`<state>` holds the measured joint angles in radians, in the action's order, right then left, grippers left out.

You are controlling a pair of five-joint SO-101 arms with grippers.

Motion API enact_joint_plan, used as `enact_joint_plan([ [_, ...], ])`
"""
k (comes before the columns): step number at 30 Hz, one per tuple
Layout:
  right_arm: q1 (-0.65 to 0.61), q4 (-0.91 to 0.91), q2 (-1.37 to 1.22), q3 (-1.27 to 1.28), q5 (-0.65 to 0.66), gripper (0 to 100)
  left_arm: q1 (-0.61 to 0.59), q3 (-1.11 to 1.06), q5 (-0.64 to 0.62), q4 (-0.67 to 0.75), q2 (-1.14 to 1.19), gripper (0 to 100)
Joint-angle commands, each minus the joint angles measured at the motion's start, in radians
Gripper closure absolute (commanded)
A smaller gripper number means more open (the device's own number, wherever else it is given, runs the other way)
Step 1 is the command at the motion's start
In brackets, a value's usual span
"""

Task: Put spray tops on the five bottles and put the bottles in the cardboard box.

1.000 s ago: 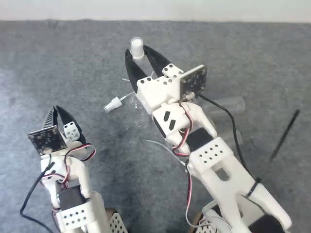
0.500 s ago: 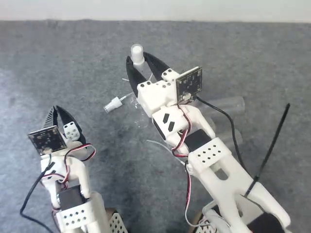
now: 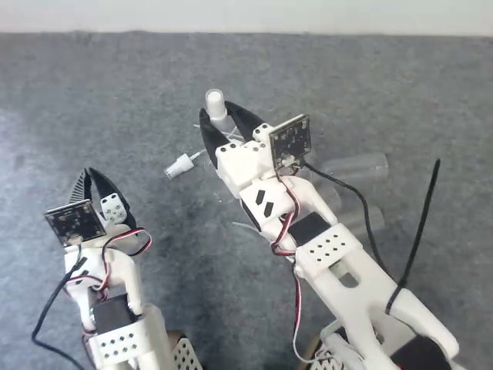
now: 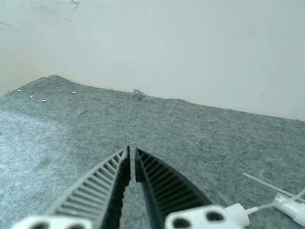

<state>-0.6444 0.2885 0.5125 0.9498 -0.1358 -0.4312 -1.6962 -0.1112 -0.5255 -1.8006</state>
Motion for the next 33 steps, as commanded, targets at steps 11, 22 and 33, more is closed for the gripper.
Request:
enact_joint_plan([
  [11,-0.047,0.14,-0.14,0.009,0.002,99.1,-0.006,0.012,0.009,-0.005,-0.017,99],
  [22,-0.042,0.162,-0.16,0.069,0.051,99.1,-0.006,0.012,0.009,-0.005,-0.017,99],
  [33,-0.042,0.163,-0.162,0.123,0.049,99.1,-0.006,0.012,0.009,-0.005,-0.017,99],
])
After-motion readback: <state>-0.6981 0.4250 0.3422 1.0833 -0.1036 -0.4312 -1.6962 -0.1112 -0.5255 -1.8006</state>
